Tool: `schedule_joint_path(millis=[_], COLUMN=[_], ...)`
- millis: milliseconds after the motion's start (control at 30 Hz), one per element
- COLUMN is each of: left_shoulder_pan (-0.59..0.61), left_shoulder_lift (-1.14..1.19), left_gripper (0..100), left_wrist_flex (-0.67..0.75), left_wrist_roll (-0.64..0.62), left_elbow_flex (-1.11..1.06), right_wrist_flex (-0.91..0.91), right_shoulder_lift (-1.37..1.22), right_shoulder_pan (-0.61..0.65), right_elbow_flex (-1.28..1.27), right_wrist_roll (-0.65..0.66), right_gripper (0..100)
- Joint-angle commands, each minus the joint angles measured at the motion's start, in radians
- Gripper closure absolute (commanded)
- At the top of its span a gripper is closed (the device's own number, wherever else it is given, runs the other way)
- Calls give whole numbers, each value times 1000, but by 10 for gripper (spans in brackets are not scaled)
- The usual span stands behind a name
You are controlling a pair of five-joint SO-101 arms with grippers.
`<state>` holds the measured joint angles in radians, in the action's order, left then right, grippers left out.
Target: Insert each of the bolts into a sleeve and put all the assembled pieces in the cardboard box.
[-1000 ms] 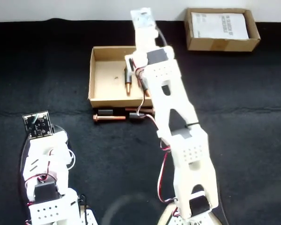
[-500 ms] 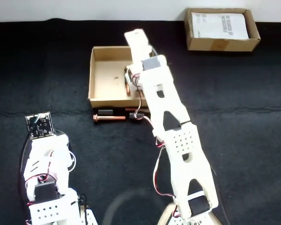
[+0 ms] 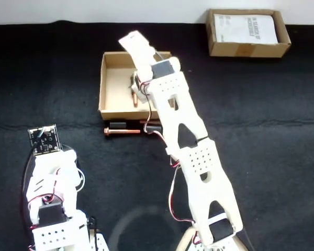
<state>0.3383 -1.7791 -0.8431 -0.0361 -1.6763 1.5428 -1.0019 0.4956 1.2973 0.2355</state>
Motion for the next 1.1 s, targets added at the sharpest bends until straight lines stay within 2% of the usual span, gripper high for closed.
schedule_joint_path(millis=[0, 167, 300, 433, 700, 867, 967, 1067], left_shoulder_pan=[8, 8, 10, 10, 10, 10, 10, 10], left_shoulder_lift=[-28, -28, -28, -28, -28, -28, -28, -28], left_gripper=[976, 976, 976, 976, 976, 976, 976, 976], left_wrist_flex=[17, 17, 17, 17, 17, 17, 17, 17], left_wrist_roll=[6, 6, 6, 6, 6, 6, 6, 6], left_elbow_flex=[-19, -19, -19, -19, -19, -19, -19, -19], right_wrist_flex=[71, 225, 223, 222, 219, 219, 219, 219], right_shoulder_lift=[143, 242, 361, 518, 765, 803, 805, 802], right_shoulder_pan=[21, 62, 74, 125, 188, 159, 128, 111], right_elbow_flex=[117, 188, 128, -120, -576, -725, -796, -845], right_wrist_roll=[6, -6, -149, -190, -181, 11, 209, 347], right_gripper=[821, 821, 821, 821, 821, 821, 821, 821])
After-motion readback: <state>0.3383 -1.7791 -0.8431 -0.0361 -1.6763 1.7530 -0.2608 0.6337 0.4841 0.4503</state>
